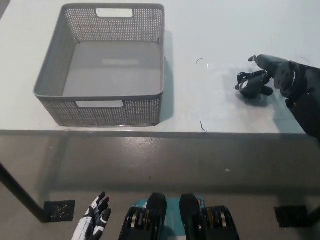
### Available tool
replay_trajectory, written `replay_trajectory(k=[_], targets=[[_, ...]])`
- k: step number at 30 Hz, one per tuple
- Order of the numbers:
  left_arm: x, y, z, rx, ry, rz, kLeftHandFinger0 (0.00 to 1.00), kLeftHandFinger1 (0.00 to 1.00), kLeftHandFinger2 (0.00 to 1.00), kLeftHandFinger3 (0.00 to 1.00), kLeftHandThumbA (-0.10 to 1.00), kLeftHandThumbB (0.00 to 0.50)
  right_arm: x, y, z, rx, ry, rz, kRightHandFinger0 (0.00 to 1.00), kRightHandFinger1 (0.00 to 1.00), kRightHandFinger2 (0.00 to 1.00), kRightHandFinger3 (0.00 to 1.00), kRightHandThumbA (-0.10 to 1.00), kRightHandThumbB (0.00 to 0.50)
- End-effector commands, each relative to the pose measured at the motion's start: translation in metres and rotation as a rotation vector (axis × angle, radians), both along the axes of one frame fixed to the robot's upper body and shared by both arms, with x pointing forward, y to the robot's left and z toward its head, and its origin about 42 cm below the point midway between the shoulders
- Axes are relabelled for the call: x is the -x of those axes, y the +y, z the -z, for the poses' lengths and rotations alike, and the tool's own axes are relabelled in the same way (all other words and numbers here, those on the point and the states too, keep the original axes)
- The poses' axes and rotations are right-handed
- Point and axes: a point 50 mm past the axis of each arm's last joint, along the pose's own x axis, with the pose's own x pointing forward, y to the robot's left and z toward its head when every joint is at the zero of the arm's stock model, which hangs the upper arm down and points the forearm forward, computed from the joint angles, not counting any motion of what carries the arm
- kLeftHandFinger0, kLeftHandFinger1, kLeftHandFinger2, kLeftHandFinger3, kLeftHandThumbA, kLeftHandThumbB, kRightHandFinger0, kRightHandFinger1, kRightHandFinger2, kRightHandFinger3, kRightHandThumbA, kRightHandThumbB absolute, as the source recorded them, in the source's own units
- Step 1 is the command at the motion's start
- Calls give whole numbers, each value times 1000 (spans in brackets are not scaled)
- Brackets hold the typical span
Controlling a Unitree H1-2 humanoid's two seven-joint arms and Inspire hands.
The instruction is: Use the right hand to pick up a webcam and put it into a container on the left side
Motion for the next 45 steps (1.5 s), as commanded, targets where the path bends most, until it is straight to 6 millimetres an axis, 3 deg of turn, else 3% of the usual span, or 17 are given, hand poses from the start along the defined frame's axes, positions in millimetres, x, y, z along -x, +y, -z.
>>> replay_trajectory(k=[1,14,19,21,22,23,24,25,27,29,30,35,39,42,45], targets=[[3,2,-4,10,-41,-2,1000,1000,1000,1000,830,32,-9,0,-27,7,-95,-27,1000,1000,1000,1000,813,500],[-1,3,-6,-2,-56,4,1000,1000,1000,1000,843,27,-2,0,20,-37,-9,-3,1000,1000,1000,1000,791,477],[-2,2,-6,-6,-56,3,1000,1000,1000,1000,833,30,0,-5,32,-88,-14,-9,1000,1000,1000,1000,738,468],[-1,2,-6,-2,-56,2,1000,1000,1000,1000,822,17,0,-7,34,-113,-93,-19,1000,1000,1000,1000,642,423],[-2,2,-6,1,-55,1,1000,1000,1000,1000,815,22,1,-8,35,-125,-156,-23,777,929,1000,1000,540,372],[-3,2,-6,1,-54,-1,1000,1000,1000,1000,813,21,1,-9,34,-132,-232,-48,443,577,682,830,345,308],[-3,2,-6,0,-54,-1,1000,1000,1000,1000,812,21,1,-9,34,-134,-242,-52,380,540,645,787,308,305],[-4,2,-7,0,-55,-1,1000,1000,1000,1000,802,22,2,-9,34,-163,-310,-57,41,106,237,324,-44,226],[-5,2,-7,2,-56,-3,1000,1000,1000,1000,795,20,3,-10,33,-201,-375,-53,0,165,423,396,-100,163],[-7,3,-7,-3,-59,0,1000,1000,1000,1000,791,12,2,-11,29,-229,-412,-50,0,347,749,728,-100,141],[-7,3,-7,-7,-63,2,1000,1000,1000,1000,795,7,2,-11,27,-238,-425,-50,0,395,786,807,-100,128],[-6,2,-7,-11,-59,3,1000,1000,1000,1000,797,12,4,-17,26,-271,-489,-57,1,440,832,905,-100,134],[-6,2,-7,-14,-56,-1,1000,1000,1000,1000,802,11,2,-19,19,-296,-531,-47,0,397,767,843,-100,160],[-6,3,-8,-16,-58,-1,1000,1000,1000,1000,797,6,-1,-19,4,-345,-593,-43,0,371,777,857,-100,168],[-6,3,-8,-20,-54,-4,1000,1000,1000,1000,793,0,-6,-14,-28,-375,-671,-62,0,424,873,937,-100,145]])
